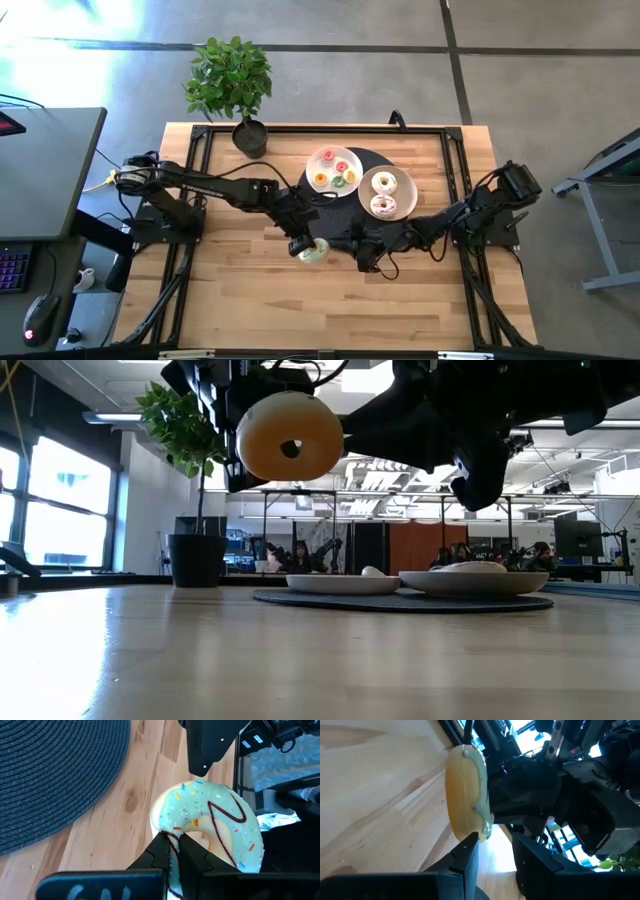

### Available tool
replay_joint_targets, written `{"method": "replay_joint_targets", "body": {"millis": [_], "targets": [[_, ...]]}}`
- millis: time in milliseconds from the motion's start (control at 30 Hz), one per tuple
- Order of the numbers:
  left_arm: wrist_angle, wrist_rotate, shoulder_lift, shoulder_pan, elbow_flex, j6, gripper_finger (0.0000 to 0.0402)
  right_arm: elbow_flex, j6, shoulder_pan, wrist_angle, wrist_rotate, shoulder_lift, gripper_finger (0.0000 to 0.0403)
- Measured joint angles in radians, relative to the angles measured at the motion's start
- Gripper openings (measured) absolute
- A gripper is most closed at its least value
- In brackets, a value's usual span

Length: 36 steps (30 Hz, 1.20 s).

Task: Pick & Place donuts
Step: Put the large blue donut on the gray plate

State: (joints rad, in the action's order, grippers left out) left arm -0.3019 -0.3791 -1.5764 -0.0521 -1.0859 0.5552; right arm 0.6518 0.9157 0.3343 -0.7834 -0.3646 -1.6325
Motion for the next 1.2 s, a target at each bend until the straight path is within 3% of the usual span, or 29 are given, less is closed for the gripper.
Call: {"method": "replay_joint_targets", "body": {"millis": [533,867,1200], "targets": [[-0.011,0.004,0.000,0.000,0.000,0.002,0.0010,0.000,0.006,0.028,-0.065,0.055,0.000,0.0114],[-0.019,0.004,0.000,0.000,0.000,0.002,0.0010,0.000,-0.181,0.009,-0.029,0.091,0.000,0.0118],[-0.015,0.004,0.000,0.000,0.000,0.003,0.0010,0.000,-0.221,-0.015,-0.024,0.169,0.000,0.0196]]}}
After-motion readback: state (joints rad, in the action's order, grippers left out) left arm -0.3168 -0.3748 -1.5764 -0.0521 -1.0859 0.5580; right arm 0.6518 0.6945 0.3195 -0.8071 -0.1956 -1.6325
